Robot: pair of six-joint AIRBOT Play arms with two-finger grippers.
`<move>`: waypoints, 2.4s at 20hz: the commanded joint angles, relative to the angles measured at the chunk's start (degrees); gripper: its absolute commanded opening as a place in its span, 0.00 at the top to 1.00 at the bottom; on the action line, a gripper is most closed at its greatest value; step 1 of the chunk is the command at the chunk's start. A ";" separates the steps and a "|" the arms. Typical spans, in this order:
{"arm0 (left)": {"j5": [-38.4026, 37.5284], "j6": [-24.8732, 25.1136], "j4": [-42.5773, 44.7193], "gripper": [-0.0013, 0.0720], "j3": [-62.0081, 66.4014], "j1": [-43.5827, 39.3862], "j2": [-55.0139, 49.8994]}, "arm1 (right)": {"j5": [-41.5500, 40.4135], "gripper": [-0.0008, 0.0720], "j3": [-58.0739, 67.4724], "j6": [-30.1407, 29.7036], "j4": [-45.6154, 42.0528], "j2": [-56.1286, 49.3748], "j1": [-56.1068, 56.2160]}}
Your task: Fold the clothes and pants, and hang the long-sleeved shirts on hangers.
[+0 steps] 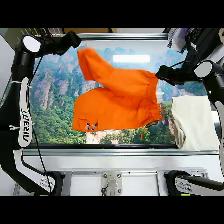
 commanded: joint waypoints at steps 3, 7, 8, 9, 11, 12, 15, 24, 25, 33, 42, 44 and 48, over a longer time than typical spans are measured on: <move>-20.46 -2.32 3.67 0.06 -2.01 8.04 1.90 | -1.18 0.32 1.44 -0.09 -0.50 3.37 -5.35; -24.57 -3.78 12.17 0.06 -25.90 12.02 14.40 | 7.98 0.32 -1.64 -4.92 -2.97 11.43 -5.62; -23.15 -3.76 12.22 0.06 -34.36 12.52 17.90 | 9.29 0.32 -3.02 -5.25 -2.95 13.27 -5.35; -21.92 -3.76 12.07 0.06 -41.59 12.74 20.65 | 9.97 0.32 -4.57 -5.22 -2.95 15.15 -5.01; -18.23 -4.00 9.33 0.06 -56.89 13.09 25.38 | 10.10 0.32 -7.10 -5.22 -2.56 17.90 -4.55; -15.89 -4.50 7.26 0.06 -63.12 13.25 27.12 | 10.10 0.32 -7.89 -5.20 -2.51 18.82 -4.28; -7.63 -5.25 -2.38 0.06 -77.15 14.67 30.53 | 10.10 0.32 -8.37 -5.20 -1.46 19.58 -3.87; 3.58 -2.25 -18.16 0.07 -83.38 9.75 27.41 | 10.10 0.32 -8.41 -5.20 0.52 19.54 -3.87; 3.63 -2.27 -18.08 0.12 -82.16 8.66 26.80 | 10.08 0.32 -8.41 -5.20 0.52 19.54 -3.87; 3.69 -2.01 -11.65 0.97 -74.47 6.58 28.33 | 19.41 0.32 -14.51 -5.16 -0.57 19.56 -10.21; -0.26 -1.95 -4.09 0.97 -74.36 7.34 33.05 | -4.50 0.32 -45.09 -2.21 14.47 12.48 -12.09; -0.24 -1.95 -4.09 0.97 -74.36 7.34 33.05 | -8.70 0.32 -45.05 -3.41 17.73 8.87 -9.38; -0.22 -1.95 -4.09 0.97 -74.36 7.34 33.05 | -16.35 0.32 -44.68 -9.29 27.17 3.21 -4.66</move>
